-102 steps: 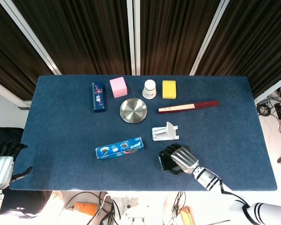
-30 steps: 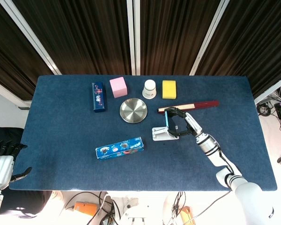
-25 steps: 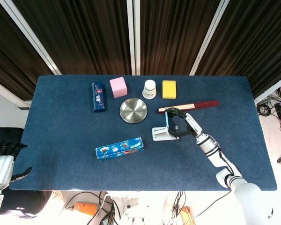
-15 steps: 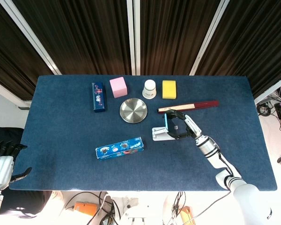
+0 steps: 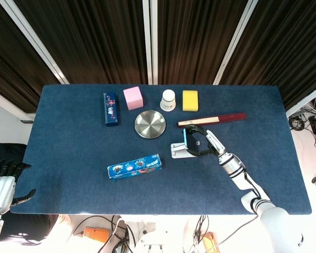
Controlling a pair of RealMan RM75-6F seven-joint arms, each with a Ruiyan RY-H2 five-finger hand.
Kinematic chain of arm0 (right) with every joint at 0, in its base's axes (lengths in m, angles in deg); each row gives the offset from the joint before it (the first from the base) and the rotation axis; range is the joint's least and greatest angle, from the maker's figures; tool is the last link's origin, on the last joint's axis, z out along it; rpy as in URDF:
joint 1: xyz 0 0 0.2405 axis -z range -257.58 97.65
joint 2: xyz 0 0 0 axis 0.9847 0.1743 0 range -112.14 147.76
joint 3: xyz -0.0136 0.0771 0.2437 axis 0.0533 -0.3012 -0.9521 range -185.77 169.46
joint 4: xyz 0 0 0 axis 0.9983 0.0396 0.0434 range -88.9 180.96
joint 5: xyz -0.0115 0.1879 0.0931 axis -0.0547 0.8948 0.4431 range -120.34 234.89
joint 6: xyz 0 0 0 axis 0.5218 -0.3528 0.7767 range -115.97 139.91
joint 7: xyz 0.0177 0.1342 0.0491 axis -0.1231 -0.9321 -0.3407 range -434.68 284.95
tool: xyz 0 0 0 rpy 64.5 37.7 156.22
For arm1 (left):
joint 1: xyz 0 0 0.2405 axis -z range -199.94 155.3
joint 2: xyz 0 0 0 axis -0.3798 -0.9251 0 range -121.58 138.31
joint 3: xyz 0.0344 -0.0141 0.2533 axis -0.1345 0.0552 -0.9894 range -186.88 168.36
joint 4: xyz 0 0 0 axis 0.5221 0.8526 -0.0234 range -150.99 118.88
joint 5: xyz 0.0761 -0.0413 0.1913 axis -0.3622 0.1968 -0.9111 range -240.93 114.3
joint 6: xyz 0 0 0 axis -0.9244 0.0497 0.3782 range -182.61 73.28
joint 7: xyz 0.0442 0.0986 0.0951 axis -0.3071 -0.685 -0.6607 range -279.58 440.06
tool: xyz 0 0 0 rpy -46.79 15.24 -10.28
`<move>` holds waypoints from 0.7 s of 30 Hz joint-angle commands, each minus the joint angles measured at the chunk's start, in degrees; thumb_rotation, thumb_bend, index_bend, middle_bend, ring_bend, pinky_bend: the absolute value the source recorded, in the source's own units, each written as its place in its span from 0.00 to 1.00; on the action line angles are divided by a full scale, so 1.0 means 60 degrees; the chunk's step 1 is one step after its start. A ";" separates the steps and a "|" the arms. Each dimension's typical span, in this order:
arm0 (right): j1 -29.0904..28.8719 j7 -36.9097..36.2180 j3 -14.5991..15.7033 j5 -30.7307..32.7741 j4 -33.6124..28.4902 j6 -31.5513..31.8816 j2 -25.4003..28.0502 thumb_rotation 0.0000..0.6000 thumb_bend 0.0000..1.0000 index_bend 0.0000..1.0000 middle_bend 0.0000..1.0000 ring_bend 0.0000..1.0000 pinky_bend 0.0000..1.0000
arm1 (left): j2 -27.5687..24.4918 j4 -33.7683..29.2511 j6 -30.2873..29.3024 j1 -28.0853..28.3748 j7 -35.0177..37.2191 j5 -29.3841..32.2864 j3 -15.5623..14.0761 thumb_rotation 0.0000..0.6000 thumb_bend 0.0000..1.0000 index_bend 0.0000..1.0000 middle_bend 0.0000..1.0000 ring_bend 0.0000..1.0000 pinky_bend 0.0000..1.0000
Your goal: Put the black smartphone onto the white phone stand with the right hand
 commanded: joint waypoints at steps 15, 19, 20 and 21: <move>-0.0010 0.0199 -0.0022 0.0092 -0.0152 -0.0002 0.0004 1.00 0.26 0.43 0.46 0.27 0.33 | 0.0011 0.0000 0.0041 0.0031 -0.0008 0.0014 0.0011 1.00 0.12 0.25 0.22 0.10 0.00; -0.0027 0.0370 -0.0016 0.0101 -0.0182 -0.0057 0.0048 1.00 0.26 0.38 0.43 0.24 0.29 | 0.0038 0.0034 0.0063 0.0047 0.0002 0.0011 0.0013 1.00 0.12 0.25 0.22 0.10 0.00; -0.0034 0.0415 -0.0015 0.0097 -0.0188 -0.0049 0.0051 1.00 0.26 0.36 0.42 0.24 0.28 | 0.0042 0.0035 0.0064 0.0047 0.0002 0.0011 0.0013 1.00 0.12 0.25 0.22 0.10 0.00; -0.0036 0.0484 -0.0005 0.0090 -0.0194 -0.0053 0.0055 1.00 0.26 0.34 0.41 0.23 0.27 | 0.0044 0.0034 0.0063 0.0046 0.0004 0.0008 0.0009 1.00 0.12 0.25 0.22 0.10 0.00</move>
